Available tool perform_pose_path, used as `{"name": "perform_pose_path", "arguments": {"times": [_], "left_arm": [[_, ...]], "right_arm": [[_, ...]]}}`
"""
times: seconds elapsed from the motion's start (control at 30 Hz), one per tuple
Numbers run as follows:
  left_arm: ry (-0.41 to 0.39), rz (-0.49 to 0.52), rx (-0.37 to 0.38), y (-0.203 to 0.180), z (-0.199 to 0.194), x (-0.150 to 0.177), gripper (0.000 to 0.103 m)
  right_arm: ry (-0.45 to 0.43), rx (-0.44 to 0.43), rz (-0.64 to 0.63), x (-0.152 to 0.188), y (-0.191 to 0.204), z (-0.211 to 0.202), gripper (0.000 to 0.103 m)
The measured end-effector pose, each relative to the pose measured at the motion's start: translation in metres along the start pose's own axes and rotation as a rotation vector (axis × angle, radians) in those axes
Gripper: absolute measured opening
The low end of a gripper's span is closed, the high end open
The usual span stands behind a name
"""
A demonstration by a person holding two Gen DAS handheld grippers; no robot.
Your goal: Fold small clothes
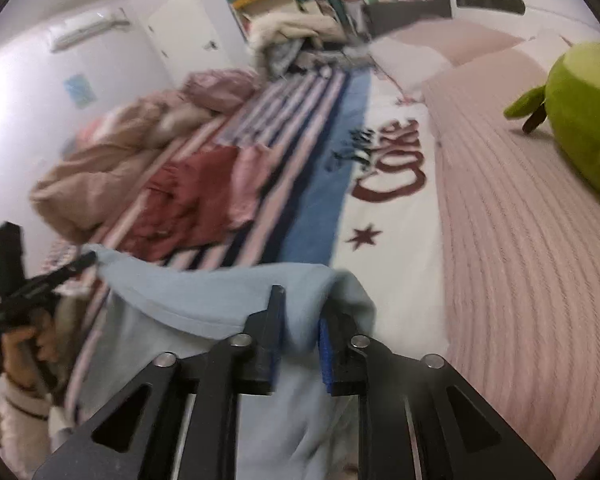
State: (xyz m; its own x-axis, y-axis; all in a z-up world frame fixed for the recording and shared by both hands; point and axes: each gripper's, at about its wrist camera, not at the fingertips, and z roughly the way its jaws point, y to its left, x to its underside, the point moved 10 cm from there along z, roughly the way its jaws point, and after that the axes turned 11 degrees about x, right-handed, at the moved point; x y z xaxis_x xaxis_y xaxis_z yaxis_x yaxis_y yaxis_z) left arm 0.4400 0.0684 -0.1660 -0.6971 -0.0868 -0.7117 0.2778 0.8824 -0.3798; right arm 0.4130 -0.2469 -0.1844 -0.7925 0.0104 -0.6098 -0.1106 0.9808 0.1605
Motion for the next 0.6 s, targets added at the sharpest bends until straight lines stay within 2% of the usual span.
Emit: {"name": "perform_pose_path", "arguments": {"times": [0.03,0.07,0.17,0.3,0.33,0.37,0.4,0.43,0.47,0.5,0.6], "left_arm": [[0.010,0.001,-0.020,0.005,0.002,0.002,0.059],[0.024,0.006,-0.019,0.006,-0.001,0.010,0.060],[0.082,0.033,0.030,0.003,-0.019,0.048,0.066],[0.165,0.042,0.041,0.002,-0.037,0.112,0.064],[0.179,0.026,0.042,0.003,-0.040,0.129,0.060],[0.188,0.017,0.050,0.000,-0.042,0.138,0.046],[0.198,0.012,0.067,-0.003,-0.043,0.147,0.029],[0.198,0.016,0.077,-0.008,-0.045,0.154,0.022],[0.189,0.032,0.068,-0.011,-0.049,0.159,0.008],[0.175,0.050,0.050,-0.015,-0.053,0.161,0.002],[0.105,0.100,0.043,-0.027,-0.073,0.156,0.002]], "right_arm": [[0.039,0.010,0.012,0.003,-0.004,0.011,0.047],[0.049,0.012,0.023,0.007,-0.007,0.013,0.060],[0.040,0.001,0.005,0.030,-0.014,-0.006,0.061],[0.110,-0.042,-0.074,0.093,-0.003,-0.026,0.061],[0.130,-0.040,-0.087,0.112,0.001,-0.027,0.061],[0.149,-0.034,-0.099,0.126,0.004,-0.027,0.060],[0.160,-0.025,-0.113,0.140,0.007,-0.026,0.050],[0.155,-0.008,-0.128,0.151,0.009,-0.026,0.039],[0.140,0.008,-0.142,0.157,0.010,-0.026,0.014],[0.113,0.024,-0.149,0.160,0.011,-0.029,0.008],[0.050,0.017,-0.122,0.156,0.009,-0.044,0.003]]}}
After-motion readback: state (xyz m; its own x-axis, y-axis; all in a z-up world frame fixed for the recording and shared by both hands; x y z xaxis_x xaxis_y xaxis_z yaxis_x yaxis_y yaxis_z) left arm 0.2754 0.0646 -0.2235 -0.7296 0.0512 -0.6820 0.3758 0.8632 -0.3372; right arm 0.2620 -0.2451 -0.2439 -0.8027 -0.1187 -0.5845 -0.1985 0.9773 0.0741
